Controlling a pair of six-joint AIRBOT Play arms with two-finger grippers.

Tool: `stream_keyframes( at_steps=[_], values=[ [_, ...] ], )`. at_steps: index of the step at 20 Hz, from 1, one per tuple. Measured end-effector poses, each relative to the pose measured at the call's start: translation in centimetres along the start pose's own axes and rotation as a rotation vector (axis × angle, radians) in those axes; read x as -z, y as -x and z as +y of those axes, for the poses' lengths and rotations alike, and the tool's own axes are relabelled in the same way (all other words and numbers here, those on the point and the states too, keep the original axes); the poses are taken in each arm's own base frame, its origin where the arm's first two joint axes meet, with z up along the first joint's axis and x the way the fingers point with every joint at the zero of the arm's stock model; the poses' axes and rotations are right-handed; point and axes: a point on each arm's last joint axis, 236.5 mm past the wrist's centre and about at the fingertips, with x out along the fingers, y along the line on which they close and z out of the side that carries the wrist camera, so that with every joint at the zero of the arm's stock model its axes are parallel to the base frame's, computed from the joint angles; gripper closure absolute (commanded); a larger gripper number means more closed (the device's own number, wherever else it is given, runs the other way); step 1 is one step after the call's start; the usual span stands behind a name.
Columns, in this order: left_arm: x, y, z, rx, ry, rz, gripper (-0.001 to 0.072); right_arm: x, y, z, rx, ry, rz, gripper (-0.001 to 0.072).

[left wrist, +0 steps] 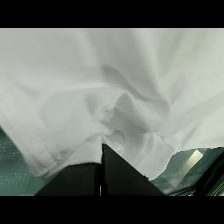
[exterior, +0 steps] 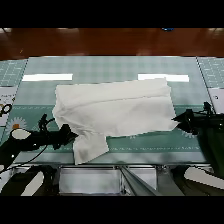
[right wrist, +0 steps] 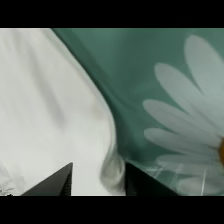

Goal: Fold the shirts.

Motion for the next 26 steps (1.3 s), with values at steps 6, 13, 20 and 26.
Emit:
stream_keyframes(
  at_steps=[6,13,20,26],
  values=[
    [-0.8,0.5,-1.0,0.014,-0.028,-0.019,0.0693,-0.8,0.1,1.6,-0.067,0.106,-0.002,0.0681],
    [-7.1,4.4,-5.9,0.065,-0.116,-0.169,0.0693,-4.3,3.5,6.3,-0.120,0.240,-0.092,0.0680],
    [-14.4,3.7,-9.3,0.047,-0.123,-0.169,0.0693,-9.0,1.7,12.3,-0.040,0.451,-0.128,0.0680],
    [-20.2,2.7,-12.7,0.059,-0.158,-0.177,0.0694,-13.5,-0.2,16.3,-0.038,0.482,-0.147,0.0680]
  ],
)
